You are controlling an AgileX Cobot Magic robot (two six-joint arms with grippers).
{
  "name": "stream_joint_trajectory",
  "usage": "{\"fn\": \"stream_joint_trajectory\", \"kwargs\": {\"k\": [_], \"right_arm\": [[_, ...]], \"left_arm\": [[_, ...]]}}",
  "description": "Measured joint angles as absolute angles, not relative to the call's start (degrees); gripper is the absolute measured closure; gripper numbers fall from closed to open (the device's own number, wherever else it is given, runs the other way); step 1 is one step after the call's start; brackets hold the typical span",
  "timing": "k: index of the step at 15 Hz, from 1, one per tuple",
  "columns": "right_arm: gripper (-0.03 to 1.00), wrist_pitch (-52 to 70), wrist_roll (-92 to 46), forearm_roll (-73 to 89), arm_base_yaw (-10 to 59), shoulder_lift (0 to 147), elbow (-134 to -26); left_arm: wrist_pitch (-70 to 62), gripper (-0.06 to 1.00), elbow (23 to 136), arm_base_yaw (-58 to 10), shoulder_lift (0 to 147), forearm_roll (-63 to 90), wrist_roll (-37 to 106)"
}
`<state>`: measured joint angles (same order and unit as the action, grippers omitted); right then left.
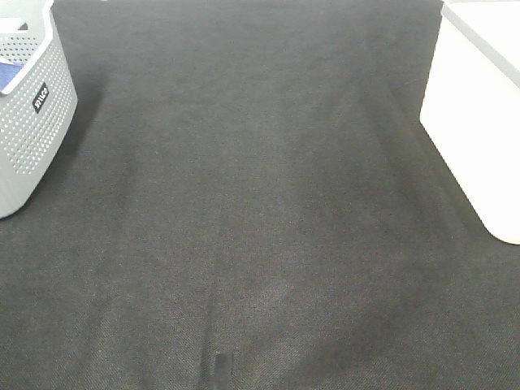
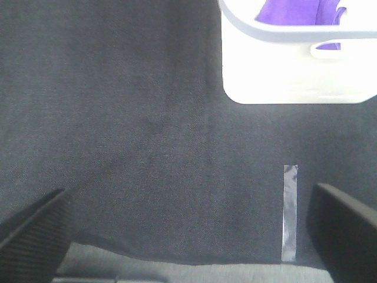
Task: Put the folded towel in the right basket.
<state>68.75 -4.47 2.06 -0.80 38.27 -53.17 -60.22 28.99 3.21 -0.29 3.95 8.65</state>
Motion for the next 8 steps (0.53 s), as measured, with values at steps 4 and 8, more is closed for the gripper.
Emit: {"fn": "stream_joint_trajectory", "kwargs": {"k": [4, 8], "right_arm": [[-0.02, 68.35, -5.27, 2.41, -0.80, 24.58, -44.29], [-0.02, 67.21, -5.27, 2.52, -0.80, 13.29, -38.10]], "left_arm": [[-60.22, -0.05, 28.99, 3.21, -0.29, 3.95, 8.65], [-60.22, -0.05, 28.99, 3.21, -0.29, 3.95, 8.65]]}}
